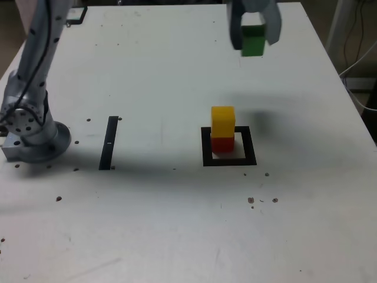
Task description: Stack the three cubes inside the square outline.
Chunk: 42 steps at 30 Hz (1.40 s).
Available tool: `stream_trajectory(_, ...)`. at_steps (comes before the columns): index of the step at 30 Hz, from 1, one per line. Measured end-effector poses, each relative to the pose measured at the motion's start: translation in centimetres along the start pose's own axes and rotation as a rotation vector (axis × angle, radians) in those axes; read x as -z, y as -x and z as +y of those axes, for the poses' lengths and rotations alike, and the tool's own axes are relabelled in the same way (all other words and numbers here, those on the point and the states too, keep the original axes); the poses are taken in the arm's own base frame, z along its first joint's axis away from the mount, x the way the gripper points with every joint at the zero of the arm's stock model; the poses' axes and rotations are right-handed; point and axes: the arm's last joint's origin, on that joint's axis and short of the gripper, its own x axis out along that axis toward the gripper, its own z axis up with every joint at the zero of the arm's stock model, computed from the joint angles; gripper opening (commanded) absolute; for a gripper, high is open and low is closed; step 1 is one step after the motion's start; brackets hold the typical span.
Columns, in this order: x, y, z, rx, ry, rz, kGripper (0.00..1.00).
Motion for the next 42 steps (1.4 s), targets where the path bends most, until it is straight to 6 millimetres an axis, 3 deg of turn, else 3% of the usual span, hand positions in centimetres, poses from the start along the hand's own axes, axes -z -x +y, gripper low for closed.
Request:
stream_trajectory(6, 3.5, 1.9, -4.0, 0.017, -0.042, -0.007, 0.11)
stream_trajectory(14, 3.6, 1.2, -8.4, 0.022, -0.087, 0.02, 0.11)
stream_trajectory(42, 3.4, -3.0, -9.9, 0.036, -0.028, 0.08, 0.11)
